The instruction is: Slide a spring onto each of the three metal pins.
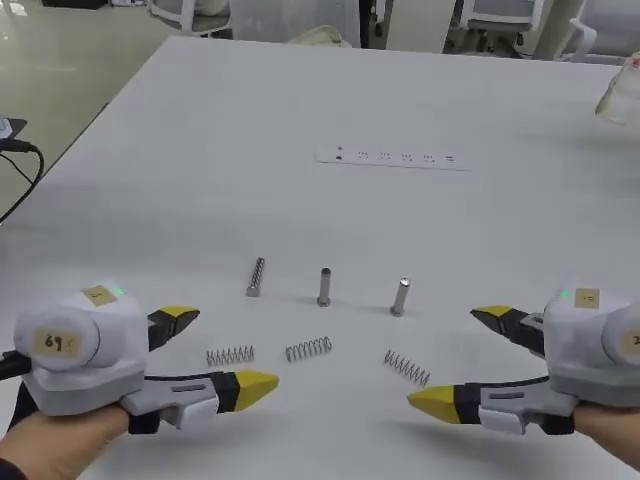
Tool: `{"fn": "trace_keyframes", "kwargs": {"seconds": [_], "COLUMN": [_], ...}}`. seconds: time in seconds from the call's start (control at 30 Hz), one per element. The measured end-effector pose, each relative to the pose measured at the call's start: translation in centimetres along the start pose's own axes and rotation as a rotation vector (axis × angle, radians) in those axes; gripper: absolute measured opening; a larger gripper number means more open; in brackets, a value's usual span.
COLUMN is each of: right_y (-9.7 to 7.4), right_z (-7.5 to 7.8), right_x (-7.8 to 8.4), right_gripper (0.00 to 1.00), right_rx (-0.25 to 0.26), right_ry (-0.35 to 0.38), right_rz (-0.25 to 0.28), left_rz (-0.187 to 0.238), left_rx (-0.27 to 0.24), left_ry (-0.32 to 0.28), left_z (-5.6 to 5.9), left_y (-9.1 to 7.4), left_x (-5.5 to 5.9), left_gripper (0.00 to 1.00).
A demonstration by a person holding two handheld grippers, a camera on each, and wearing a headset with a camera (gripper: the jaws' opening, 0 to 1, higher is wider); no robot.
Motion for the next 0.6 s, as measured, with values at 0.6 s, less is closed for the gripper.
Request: {"fn": "trace_keyframes", "kwargs": {"seconds": [0.6], "right_y": [0.09], "right_z": [0.08], "right_x": [0.01], "right_gripper": [0.88], "right_rx": [-0.001], "right_ry": [0.003], "right_rz": [-0.003], "left_rz": [0.005], "left_rx": [-0.008], "left_ry": [-0.014], "left_z": [-0.27], "left_y": [0.09], "left_x": [-0.12], "left_gripper": [0.75]}}
Point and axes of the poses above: the centre of the closed fingertips' face, and the gripper's own axes: y roughly forward along the fingers, z roughly to its right, x roughly out of its underside, the point moved 9 cm from there along -y, roughly backward along the fingers, and after that the axes turned 9 degrees about -x, right-handed, at the moved point
